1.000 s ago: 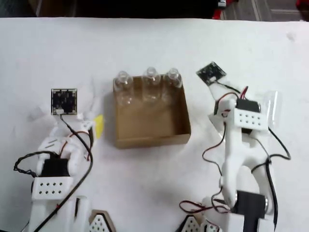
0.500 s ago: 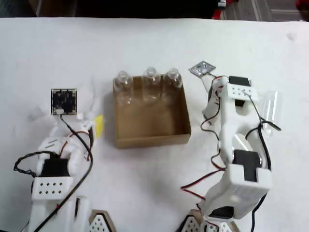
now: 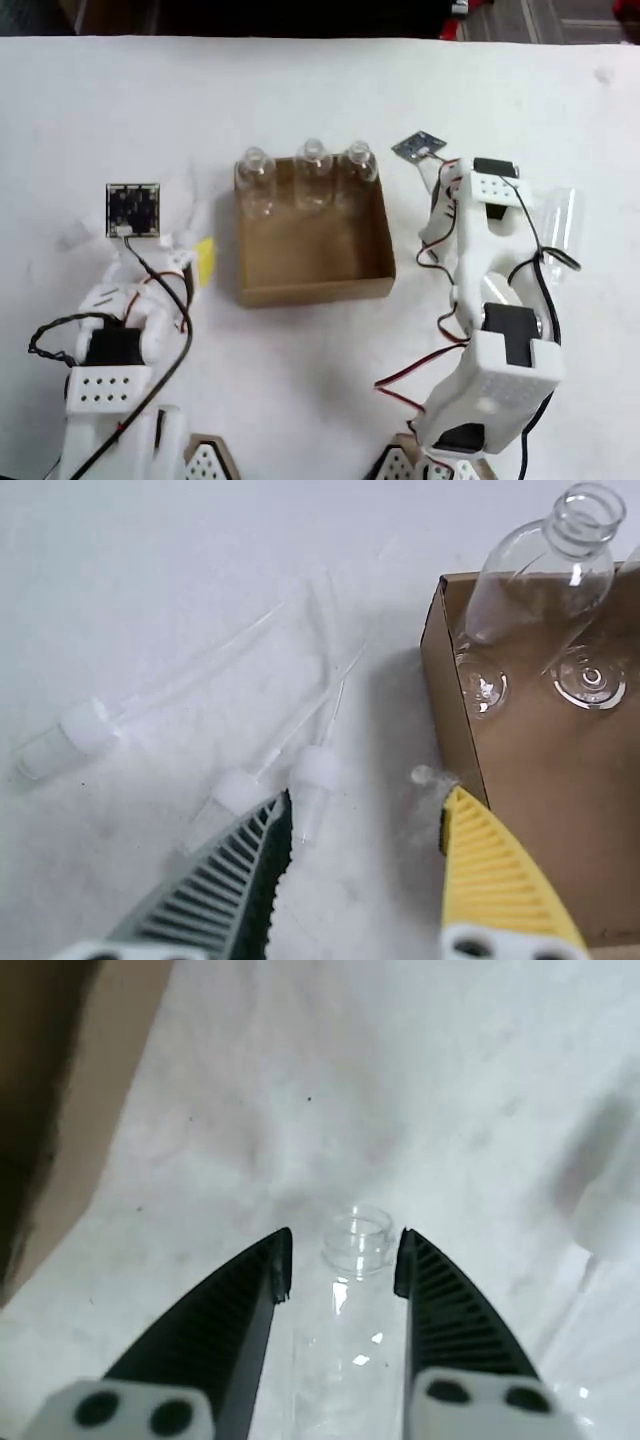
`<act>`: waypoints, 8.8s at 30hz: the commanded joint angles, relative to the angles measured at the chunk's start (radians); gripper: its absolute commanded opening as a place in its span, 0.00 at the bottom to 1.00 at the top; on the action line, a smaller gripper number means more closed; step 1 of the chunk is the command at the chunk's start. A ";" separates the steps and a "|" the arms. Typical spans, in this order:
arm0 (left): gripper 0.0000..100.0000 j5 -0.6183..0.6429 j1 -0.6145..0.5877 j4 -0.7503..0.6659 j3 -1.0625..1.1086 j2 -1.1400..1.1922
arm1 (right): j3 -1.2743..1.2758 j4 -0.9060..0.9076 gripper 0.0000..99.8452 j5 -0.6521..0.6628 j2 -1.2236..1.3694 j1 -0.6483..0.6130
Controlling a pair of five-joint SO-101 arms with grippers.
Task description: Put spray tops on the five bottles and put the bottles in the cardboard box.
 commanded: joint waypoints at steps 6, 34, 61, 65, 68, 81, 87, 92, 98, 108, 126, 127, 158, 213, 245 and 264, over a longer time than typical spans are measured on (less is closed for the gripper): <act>0.23 0.002 -0.010 -0.021 -0.009 -0.019 | -0.035 0.007 0.15 0.014 -0.005 0.018; 0.23 0.002 -0.010 -0.018 -0.011 -0.019 | -0.075 0.005 0.02 0.014 0.061 0.019; 0.23 0.002 -0.012 -0.017 -0.012 -0.019 | -0.069 0.263 0.02 -0.301 -1.009 -0.357; 0.23 0.002 -0.012 -0.015 -0.011 -0.019 | -0.023 0.193 0.02 -0.482 -1.144 -0.513; 0.23 0.002 -0.012 -0.015 -0.011 -0.019 | 0.078 0.081 0.02 -0.562 -1.190 -0.556; 0.23 0.002 -0.012 -0.021 -0.009 -0.019 | 0.626 -0.684 0.02 -0.824 -1.267 -0.728; 0.23 0.002 -0.053 -0.023 -0.012 -0.019 | 0.984 -1.205 0.02 -0.829 -1.267 -0.783; 0.23 0.002 -0.048 -0.023 -0.012 -0.019 | 1.143 -1.356 0.02 -0.830 -1.267 -0.780; 0.23 0.002 -0.048 -0.023 -0.012 -0.019 | 1.264 -1.538 0.02 -0.832 -1.265 -0.742; 0.23 0.002 -0.048 -0.023 -0.012 -0.019 | 1.358 -1.616 0.02 -0.832 -1.265 -0.742; 0.23 0.003 -0.047 -0.051 -0.009 -0.019 | 1.096 -1.682 0.02 -0.924 -0.892 -0.659; 0.23 0.003 -0.047 -0.051 -0.009 -0.019 | 1.102 -1.705 0.02 -0.924 -0.868 -0.653; 0.23 0.003 -0.051 -0.049 -0.008 -0.019 | 1.238 -1.681 0.17 -0.914 -0.863 -0.780; 0.23 0.003 -0.053 -0.051 -0.006 -0.019 | 1.053 -0.762 0.10 -0.848 -2.032 0.165; 0.23 0.003 -0.048 -0.051 -0.005 -0.016 | 0.041 -0.148 0.11 0.014 -0.495 0.532; 0.23 0.003 -0.047 -0.051 -0.005 -0.015 | 0.040 -0.309 0.02 0.084 -0.010 0.598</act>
